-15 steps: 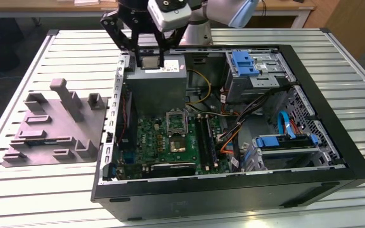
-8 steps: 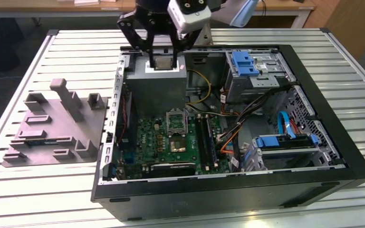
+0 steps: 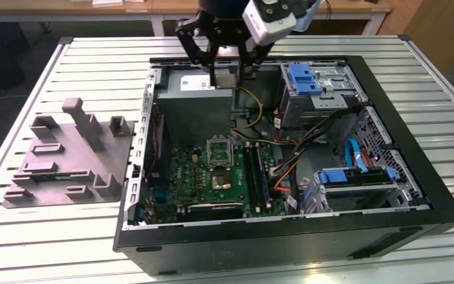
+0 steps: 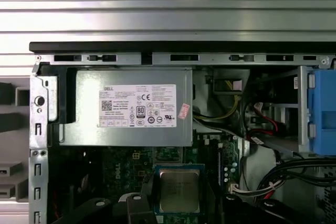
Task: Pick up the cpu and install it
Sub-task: 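Pick up the cpu and move it towards the insertion slot, then place the cpu into insertion slot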
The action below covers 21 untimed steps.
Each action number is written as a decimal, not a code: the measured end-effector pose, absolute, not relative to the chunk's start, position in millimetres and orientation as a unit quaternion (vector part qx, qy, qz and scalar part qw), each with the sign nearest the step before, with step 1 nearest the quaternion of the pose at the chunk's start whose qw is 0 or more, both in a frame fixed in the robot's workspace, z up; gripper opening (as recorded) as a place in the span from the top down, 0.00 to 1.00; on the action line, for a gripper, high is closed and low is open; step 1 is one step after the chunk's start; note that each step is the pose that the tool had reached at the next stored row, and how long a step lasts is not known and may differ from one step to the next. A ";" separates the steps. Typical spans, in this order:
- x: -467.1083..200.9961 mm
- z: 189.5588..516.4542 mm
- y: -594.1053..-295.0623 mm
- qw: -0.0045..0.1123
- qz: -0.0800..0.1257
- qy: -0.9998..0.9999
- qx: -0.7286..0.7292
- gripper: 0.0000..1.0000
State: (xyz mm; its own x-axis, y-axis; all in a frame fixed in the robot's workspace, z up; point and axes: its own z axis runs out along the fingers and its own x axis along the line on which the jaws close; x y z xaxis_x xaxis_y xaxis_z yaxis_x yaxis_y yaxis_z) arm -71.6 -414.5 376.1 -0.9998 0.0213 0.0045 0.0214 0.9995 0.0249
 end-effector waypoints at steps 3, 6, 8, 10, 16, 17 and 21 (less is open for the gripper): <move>-61.0 374.5 -414.5 0.002 -0.013 -1.000 -0.011 0.53; -60.8 374.5 -414.5 0.002 -0.012 -1.000 -0.011 0.53; -60.6 374.5 -414.5 0.002 -0.012 -1.000 -0.011 0.53; -60.5 374.5 -414.5 0.002 -0.012 -1.000 -0.011 0.53; -60.1 374.5 -414.5 0.002 -0.012 -1.000 -0.011 0.53; -60.0 374.5 -414.5 0.002 -0.012 -1.000 -0.011 0.53; -59.9 374.5 -416.9 0.002 -0.012 -1.000 -0.011 0.53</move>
